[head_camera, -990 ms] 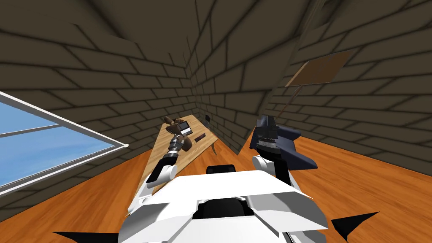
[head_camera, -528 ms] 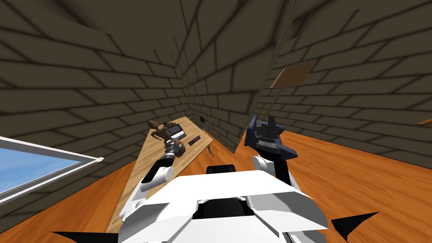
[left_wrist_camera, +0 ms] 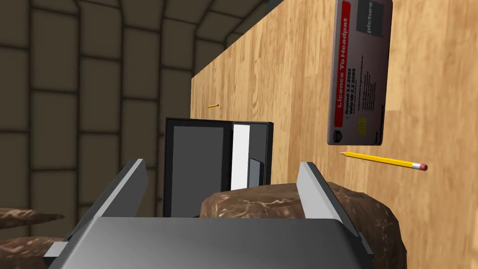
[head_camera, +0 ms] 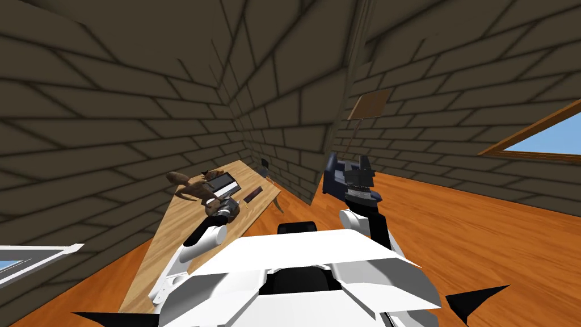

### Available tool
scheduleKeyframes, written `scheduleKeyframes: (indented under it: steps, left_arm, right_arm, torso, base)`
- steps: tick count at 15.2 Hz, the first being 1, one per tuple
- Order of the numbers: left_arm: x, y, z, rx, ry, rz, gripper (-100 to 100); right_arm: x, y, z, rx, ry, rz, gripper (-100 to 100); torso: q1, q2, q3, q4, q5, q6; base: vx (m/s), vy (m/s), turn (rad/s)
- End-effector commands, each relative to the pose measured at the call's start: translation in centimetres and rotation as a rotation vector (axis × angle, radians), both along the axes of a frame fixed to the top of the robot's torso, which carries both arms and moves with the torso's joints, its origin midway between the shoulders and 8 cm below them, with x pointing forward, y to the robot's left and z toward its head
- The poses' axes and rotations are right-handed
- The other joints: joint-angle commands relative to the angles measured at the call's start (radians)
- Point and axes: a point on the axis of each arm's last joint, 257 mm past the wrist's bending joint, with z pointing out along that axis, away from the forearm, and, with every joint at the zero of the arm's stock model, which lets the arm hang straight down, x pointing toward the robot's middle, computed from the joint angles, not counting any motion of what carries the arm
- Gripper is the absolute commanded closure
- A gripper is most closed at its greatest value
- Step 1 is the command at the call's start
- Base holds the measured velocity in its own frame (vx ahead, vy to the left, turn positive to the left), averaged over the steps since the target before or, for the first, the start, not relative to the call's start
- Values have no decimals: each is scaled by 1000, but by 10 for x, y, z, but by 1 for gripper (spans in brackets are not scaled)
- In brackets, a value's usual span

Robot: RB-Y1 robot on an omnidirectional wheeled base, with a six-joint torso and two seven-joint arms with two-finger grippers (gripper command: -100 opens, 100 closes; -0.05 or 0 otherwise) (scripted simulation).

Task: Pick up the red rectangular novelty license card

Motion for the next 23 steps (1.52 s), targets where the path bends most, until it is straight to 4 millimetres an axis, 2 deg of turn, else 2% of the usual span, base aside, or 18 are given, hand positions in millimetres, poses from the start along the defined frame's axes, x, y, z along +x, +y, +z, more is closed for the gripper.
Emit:
scheduleKeyframes:
  steps: [1,3,4,7,8,10,11,14,15,17,18,21,22,23]
  left_arm:
    - [-11,12,-11,-25,43,31,-100]
    - [-13,12,-15,-33,62,33,-100]
    - [-24,30,-23,-56,86,76,-100]
    - [-29,29,-31,-71,121,80,-100]
    - [-42,46,-39,-97,146,124,-100]
    - [-46,45,-47,-111,178,128,-100]
    - [-60,62,-52,-138,196,174,-100]
    - [-65,60,-61,-155,234,179,-100]
    - [-81,76,-67,-186,256,226,-100]
    - [-86,74,-74,-200,287,230,-100]
    - [-101,89,-79,-231,302,278,-100]
    - [-107,86,-87,-248,337,283,-100]
    - [-124,99,-92,-283,355,331,-100]
    - [-128,97,-96,-292,374,334,-100]
  right_arm:
    - [0,0,0,0,0,0,0]
    - [0,0,0,0,0,0,0]
    - [0,0,0,0,0,0,0]
    - [0,0,0,0,0,0,0]
    - [0,0,0,0,0,0,0]
    - [0,0,0,0,0,0,0]
    - [0,0,0,0,0,0,0]
    - [0,0,0,0,0,0,0]
    - [0,0,0,0,0,0,0]
    - [0,0,0,0,0,0,0]
    - [0,0,0,0,0,0,0]
    - [0,0,0,0,0,0,0]
    - [0,0,0,0,0,0,0]
    - [0,0,0,0,0,0,0]
  torso:
    - [0,0,0,0,0,0]
    - [0,0,0,0,0,-1]
    - [1,1,0,0,0,-1]
    - [1,1,0,0,0,-1]
    - [1,1,1,0,0,-1]
    - [1,1,0,0,0,0]
    - [1,1,0,0,0,-1]
    - [2,0,0,0,0,-1]
    - [2,1,0,0,0,-1]
    - [2,1,0,0,0,0]
    - [2,1,0,0,0,-1]
    - [3,1,0,0,0,-1]
    - [2,1,1,0,0,-1]
    - [2,1,1,0,0,0]
  base:
    - [41,-24,-311]
    - [22,-11,-50]
    - [24,-23,-265]
    - [23,-9,-134]
    - [20,-11,-221]
    - [28,-5,-208]
    - [37,-7,-331]
    - [28,5,-132]
    - [23,0,-239]
    - [26,7,-219]
    - [29,12,-278]
    - [24,15,-120]
    - [24,4,-275]
    - [29,14,-321]
